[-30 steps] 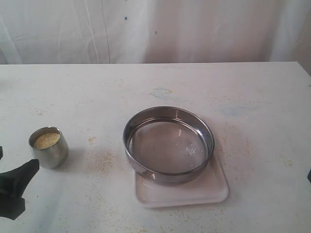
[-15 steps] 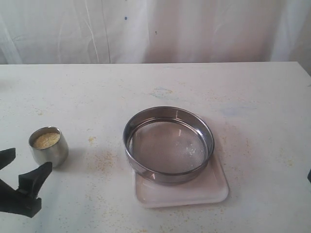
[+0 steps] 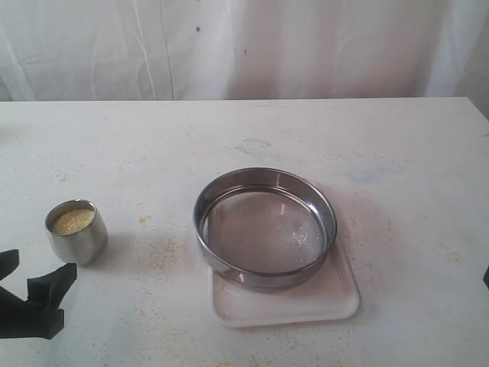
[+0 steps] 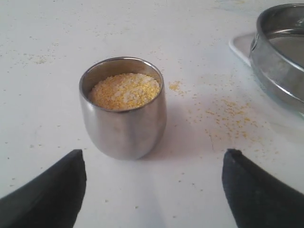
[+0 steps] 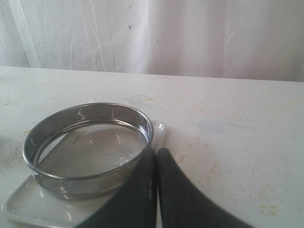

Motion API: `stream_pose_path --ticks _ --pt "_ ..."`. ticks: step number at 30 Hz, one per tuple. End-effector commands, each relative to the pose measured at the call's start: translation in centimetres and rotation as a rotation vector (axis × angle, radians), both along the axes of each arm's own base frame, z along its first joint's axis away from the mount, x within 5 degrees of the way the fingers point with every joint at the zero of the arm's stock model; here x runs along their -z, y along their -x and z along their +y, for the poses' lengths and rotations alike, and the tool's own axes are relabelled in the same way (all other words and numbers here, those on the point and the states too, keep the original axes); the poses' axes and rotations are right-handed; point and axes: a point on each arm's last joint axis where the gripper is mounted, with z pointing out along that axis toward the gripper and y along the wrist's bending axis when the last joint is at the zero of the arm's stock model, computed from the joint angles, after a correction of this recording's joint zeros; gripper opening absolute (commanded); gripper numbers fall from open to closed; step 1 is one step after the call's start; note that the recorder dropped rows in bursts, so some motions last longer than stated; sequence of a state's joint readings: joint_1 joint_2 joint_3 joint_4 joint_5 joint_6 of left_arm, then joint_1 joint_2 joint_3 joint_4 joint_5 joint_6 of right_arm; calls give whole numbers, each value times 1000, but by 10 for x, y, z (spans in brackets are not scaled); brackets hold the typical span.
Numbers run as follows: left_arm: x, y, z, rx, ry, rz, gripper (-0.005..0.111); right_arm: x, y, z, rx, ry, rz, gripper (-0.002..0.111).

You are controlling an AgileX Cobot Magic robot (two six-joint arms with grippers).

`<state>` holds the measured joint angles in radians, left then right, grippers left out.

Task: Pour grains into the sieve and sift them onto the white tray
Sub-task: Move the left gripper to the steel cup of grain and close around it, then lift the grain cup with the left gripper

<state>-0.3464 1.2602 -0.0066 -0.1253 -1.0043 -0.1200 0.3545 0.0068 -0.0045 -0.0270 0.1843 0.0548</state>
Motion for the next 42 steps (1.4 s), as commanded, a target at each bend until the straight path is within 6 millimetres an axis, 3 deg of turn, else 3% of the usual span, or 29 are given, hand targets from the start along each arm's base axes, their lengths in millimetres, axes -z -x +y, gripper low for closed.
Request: stream_pose_path --ticks 1,12,35,42 --pt "6 -2 1 -36 26 18 80 0 0 0 6 -5 -9 0" --pt "16 -30 -4 -107 21 62 105 0 0 0 6 -5 -9 0" --pt "36 -76 -14 -180 18 43 105 0 0 0 6 -5 -9 0" --pt "41 -79 -12 -212 15 61 105 0 0 0 6 -5 -9 0"
